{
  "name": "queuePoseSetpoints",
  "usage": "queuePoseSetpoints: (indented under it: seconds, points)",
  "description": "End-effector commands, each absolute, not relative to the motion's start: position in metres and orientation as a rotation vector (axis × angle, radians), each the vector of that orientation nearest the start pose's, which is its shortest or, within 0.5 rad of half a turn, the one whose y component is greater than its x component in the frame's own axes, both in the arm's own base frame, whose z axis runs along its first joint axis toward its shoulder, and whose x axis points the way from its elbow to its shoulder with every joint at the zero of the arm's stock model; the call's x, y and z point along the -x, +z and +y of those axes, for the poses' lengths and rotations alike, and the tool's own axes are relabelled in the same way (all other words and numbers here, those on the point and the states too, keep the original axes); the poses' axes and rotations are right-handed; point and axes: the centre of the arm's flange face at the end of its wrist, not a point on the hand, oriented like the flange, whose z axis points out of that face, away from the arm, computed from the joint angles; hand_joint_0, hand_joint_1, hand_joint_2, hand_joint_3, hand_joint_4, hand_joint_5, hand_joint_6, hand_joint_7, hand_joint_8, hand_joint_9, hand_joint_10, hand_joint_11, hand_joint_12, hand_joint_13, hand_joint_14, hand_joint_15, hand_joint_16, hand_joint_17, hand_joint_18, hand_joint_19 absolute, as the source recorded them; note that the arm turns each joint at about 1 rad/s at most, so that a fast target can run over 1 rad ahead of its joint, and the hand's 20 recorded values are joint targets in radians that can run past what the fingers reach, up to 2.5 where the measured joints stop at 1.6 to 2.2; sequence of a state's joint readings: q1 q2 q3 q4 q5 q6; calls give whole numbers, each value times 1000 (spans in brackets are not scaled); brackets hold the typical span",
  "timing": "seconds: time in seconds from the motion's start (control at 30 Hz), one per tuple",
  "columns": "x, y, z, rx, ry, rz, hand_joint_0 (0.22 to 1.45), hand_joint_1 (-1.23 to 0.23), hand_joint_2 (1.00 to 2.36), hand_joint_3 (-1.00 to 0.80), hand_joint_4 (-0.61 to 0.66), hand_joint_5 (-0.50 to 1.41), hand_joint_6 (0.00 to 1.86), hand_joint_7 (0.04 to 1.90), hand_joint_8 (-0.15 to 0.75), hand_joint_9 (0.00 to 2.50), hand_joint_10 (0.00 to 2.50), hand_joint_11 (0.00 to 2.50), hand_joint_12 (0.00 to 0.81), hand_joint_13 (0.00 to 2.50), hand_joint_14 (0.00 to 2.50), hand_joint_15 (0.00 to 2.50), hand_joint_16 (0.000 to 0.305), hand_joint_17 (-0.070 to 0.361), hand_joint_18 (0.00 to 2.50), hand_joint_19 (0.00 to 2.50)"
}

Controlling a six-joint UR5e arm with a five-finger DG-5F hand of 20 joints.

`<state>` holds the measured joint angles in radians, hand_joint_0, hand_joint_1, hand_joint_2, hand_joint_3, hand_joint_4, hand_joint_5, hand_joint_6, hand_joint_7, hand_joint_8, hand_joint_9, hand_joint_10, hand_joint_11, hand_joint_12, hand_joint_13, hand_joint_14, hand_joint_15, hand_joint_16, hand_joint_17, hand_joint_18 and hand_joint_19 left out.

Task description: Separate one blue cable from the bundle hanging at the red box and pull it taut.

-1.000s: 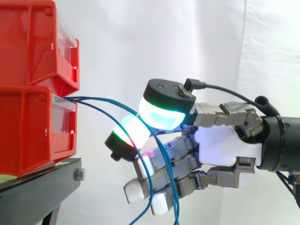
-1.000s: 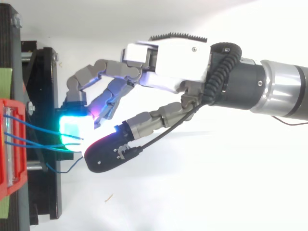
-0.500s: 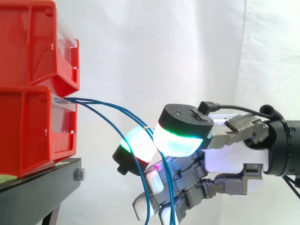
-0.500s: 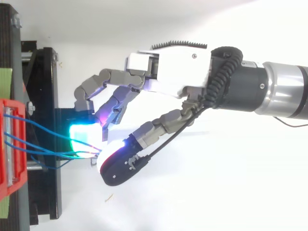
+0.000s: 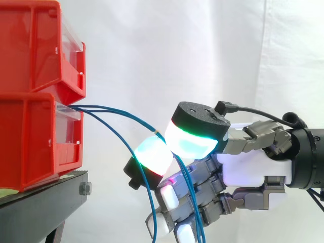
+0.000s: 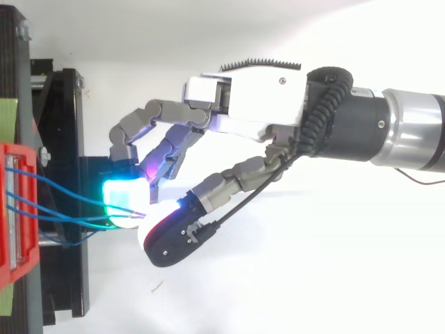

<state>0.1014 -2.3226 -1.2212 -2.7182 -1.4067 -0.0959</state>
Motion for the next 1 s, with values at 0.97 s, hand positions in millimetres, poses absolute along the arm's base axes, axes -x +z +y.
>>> queuePoseSetpoints:
  seconds: [0.97]
  points:
    - [-766, 223, -64, -1179, 1133, 1150, 731, -914, 1000, -500, 214, -209, 877, 1061, 359, 722, 17, 791, 406, 750, 17, 466, 52, 118, 831, 407]
